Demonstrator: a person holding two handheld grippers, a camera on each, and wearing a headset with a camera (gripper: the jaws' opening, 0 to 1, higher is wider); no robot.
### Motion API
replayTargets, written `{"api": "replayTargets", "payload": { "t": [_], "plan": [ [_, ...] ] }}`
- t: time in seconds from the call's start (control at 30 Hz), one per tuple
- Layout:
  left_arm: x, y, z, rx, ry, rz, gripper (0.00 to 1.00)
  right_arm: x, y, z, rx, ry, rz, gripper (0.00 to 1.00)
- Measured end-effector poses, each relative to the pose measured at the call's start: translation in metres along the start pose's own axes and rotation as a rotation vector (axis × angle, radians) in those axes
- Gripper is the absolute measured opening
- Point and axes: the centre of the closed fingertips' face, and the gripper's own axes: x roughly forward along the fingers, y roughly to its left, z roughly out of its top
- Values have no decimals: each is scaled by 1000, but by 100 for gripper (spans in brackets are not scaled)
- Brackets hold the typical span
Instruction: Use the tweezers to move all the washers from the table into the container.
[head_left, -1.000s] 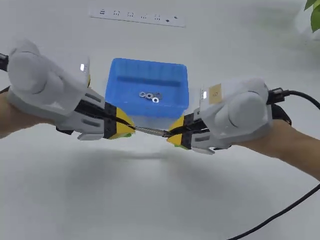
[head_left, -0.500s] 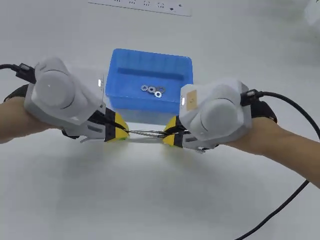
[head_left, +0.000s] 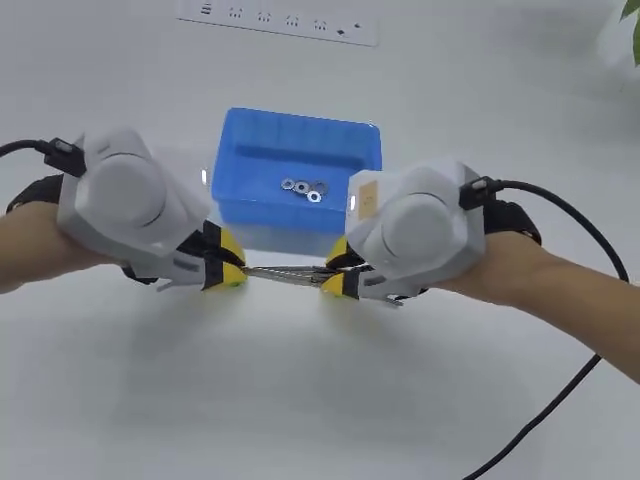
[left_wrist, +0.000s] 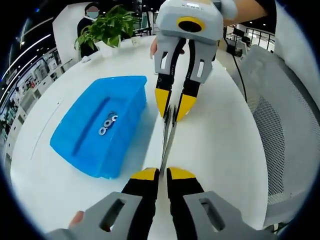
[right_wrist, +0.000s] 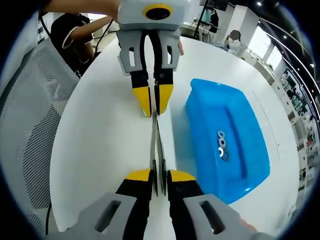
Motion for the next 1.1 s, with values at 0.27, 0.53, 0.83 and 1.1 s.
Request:
{"api": "replayTargets", "payload": {
  "t": [0.27,0.53,0.83,1.1],
  "plan": [
    [-12,-5,5,-53,-39,18,14,-10,-5,3,57,-40,-31,18],
    [-44,-21,38,-219,-292,7,19,-72,-5,30,258,-375,-157,18],
    [-86,-58,63,-282,-471,7,28,-113,24,15,393,-491,-221,32],
    [-95,-76,60,-276,-460,77,64,-125,47,25,406,-559,-262,64]
  ]
}}
